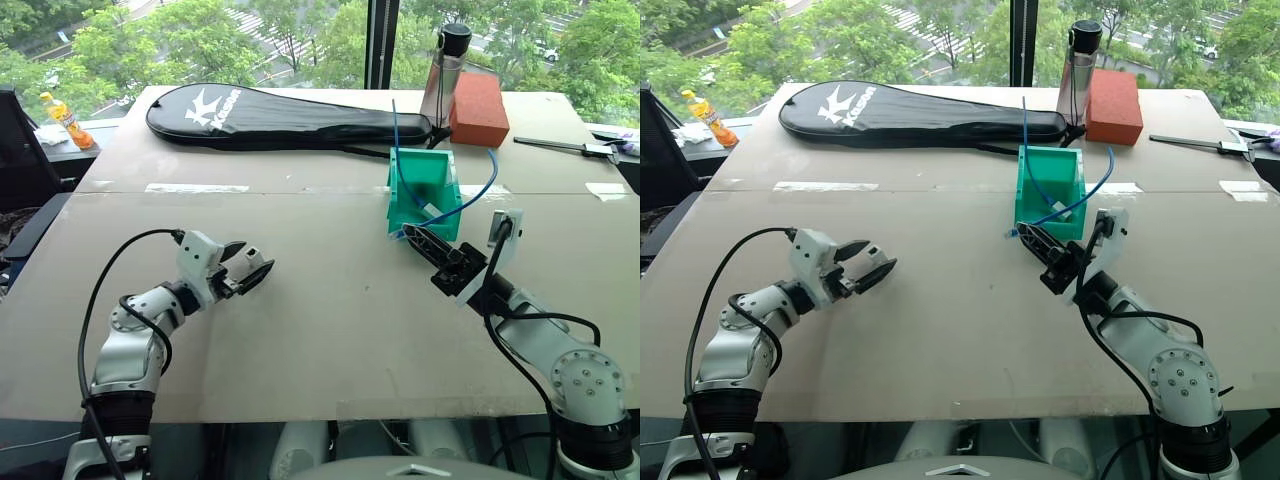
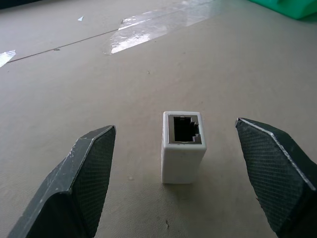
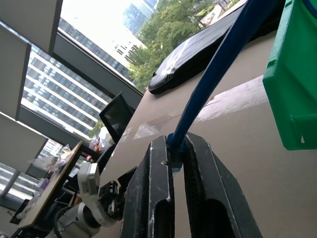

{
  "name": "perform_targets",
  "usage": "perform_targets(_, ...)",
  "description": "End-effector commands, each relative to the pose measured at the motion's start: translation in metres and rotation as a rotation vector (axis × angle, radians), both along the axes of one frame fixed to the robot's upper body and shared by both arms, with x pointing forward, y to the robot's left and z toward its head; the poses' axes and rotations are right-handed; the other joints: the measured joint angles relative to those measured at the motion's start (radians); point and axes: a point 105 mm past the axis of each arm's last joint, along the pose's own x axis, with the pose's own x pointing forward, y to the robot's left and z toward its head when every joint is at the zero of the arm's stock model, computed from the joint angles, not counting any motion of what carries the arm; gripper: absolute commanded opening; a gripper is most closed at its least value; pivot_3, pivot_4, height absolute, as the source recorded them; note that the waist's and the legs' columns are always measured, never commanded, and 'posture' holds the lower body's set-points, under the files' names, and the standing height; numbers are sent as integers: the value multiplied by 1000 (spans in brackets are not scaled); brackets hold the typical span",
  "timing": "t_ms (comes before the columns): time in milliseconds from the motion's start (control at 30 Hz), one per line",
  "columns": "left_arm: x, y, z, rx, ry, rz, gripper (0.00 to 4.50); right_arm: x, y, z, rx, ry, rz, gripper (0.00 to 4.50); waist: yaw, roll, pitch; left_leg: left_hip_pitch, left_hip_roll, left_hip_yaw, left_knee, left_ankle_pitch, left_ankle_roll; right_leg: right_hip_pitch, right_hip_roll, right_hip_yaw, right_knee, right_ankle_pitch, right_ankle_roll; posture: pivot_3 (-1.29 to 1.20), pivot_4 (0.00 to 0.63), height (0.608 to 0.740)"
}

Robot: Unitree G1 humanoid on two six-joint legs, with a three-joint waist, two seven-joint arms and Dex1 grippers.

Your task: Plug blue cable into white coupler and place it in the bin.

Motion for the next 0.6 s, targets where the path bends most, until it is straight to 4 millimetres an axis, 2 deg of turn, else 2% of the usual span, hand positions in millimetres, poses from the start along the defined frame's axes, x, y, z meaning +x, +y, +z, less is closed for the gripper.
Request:
perform_targets(33, 1, 5, 0, 23, -27, 10, 3735, -5, -2, 12, 4, -50, -6, 0, 0, 0, 0, 0, 0, 0, 0, 0, 0, 0, 0, 0, 0, 0, 0, 0, 150, 740)
perform_targets(67, 1, 5, -1, 30, -25, 0, 3408, -5, -2, 12, 3, -52, -6, 0, 0, 0, 0, 0, 0, 0, 0, 0, 0, 0, 0, 0, 0, 0, 0, 0, 150, 740)
perform_targets(100, 0, 5, -2, 37, -25, -7, 3304, -5, -2, 12, 2, -53, -5, 0, 0, 0, 0, 0, 0, 0, 0, 0, 0, 0, 0, 0, 0, 0, 0, 0, 150, 740)
perform_targets(167, 1, 5, -3, 37, -29, -13, 2272, -5, -2, 12, -3, -55, -3, 0, 0, 0, 0, 0, 0, 0, 0, 0, 0, 0, 0, 0, 0, 0, 0, 0, 150, 740)
perform_targets(200, 1, 5, -3, 38, -32, -18, 2021, -5, -2, 12, -6, -57, -2, 0, 1, 0, 0, 0, 0, 0, 0, 0, 0, 0, -1, 0, 0, 0, 0, 0, 150, 740)
perform_targets(233, 1, 5, -3, 39, -35, -22, 1460, -5, -2, 12, -7, -58, -1, 0, 1, 0, 0, 0, 0, 0, 0, 0, 0, 0, -1, 0, 0, 0, 0, 0, 150, 740)
perform_targets(267, 1, 4, -2, 40, -39, -30, 1303, -5, -2, 13, -8, -59, 0, 0, 0, 0, 0, 0, 0, 0, 0, 0, 0, 0, -1, 0, 0, 0, 0, 0, 150, 740)
perform_targets(367, 1, -2, 3, 35, -60, -86, 303, -6, -3, 13, -19, -63, 1, 0, 1, 0, 0, 0, 0, 0, 0, 0, 0, 0, -1, 0, 0, 0, 0, 0, 150, 740)
perform_targets(467, -4, -23, 10, 72, -87, -216, 306, -5, -6, 14, -68, -97, -1, 0, 1, 0, 0, 0, 0, 0, 0, 0, 0, 0, -1, 0, 0, 0, 0, 0, 150, 740)
perform_targets(600, -4, -71, 22, 47, -118, -400, 306, -1, -19, 18, -217, -197, -7, 0, 11, 0, 0, -1, -2, 0, 0, 0, 0, 0, -3, 0, -1, -1, -2, 0, 150, 740)
